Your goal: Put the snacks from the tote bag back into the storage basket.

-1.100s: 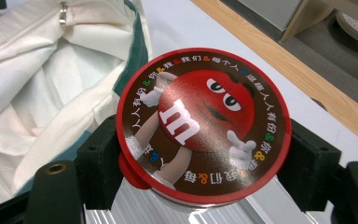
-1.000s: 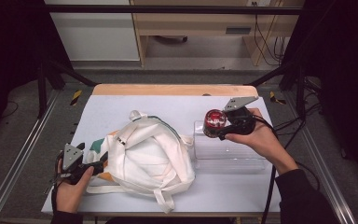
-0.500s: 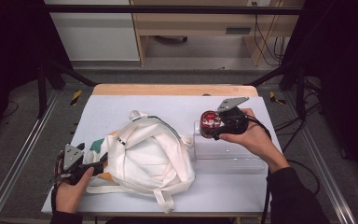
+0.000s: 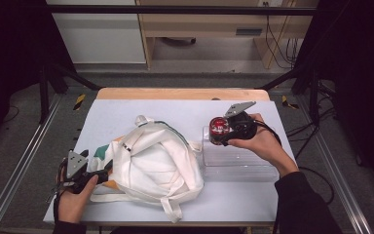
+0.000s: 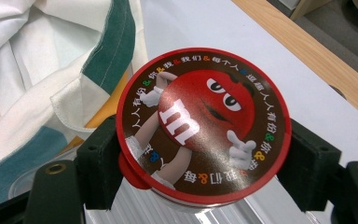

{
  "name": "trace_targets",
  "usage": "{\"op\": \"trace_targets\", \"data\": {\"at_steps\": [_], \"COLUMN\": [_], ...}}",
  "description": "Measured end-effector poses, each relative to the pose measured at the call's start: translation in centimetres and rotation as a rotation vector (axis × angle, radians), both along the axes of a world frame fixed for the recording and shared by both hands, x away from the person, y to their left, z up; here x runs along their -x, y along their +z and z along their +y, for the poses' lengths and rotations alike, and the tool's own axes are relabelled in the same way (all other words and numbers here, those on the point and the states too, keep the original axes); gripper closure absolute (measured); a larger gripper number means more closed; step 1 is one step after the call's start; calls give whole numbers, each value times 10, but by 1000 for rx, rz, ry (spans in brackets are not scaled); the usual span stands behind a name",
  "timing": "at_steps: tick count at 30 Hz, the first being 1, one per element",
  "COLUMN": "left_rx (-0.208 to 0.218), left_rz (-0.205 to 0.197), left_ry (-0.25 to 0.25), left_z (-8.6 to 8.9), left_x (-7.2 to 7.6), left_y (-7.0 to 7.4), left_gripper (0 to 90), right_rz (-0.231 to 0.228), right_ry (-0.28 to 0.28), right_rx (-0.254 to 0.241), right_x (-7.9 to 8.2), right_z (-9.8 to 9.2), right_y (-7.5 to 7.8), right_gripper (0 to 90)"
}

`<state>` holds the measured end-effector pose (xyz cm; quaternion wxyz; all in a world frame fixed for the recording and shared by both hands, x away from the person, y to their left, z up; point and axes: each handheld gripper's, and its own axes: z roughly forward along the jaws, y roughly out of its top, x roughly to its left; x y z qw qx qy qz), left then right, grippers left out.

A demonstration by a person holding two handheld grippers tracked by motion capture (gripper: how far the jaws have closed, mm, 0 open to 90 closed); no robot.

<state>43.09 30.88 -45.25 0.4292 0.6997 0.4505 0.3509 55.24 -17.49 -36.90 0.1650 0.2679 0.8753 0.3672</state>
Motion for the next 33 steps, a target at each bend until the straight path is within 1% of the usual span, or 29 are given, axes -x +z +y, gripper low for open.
{"op": "trace_targets", "data": {"at_steps": [2,5,9,18,21,24,26,30,32,33], "left_rx": [1,-1,-2,-1,-2,-3,-3,-5,-5,-5], "left_rz": [1,1,1,0,-3,-2,-1,-1,-2,-1], "left_ry": [-1,-1,-2,-2,-1,-1,-1,-2,-2,-2], "left_z": [0,0,0,0,0,0,0,0,0,0], "left_x": [0,0,0,0,0,0,0,0,0,0], "left_y": [0,0,0,0,1,1,1,1,1,1], "left_gripper": [70,70,69,70,70,70,69,70,70,70], "right_rz": [-1,11,16,23,27,30,33,35,39,38], "right_ry": [5,5,16,19,28,27,25,31,27,25], "right_rx": [13,29,29,19,30,26,37,35,27,31], "right_x": [-2,-3,-4,-6,-6,-6,-5,-6,-6,-6], "right_z": [1,3,3,3,4,5,6,8,10,10], "right_y": [-2,-5,-6,-10,-13,-15,-16,-18,-19,-19], "right_gripper": [260,260,260,259,260,260,260,259,260,260]}}
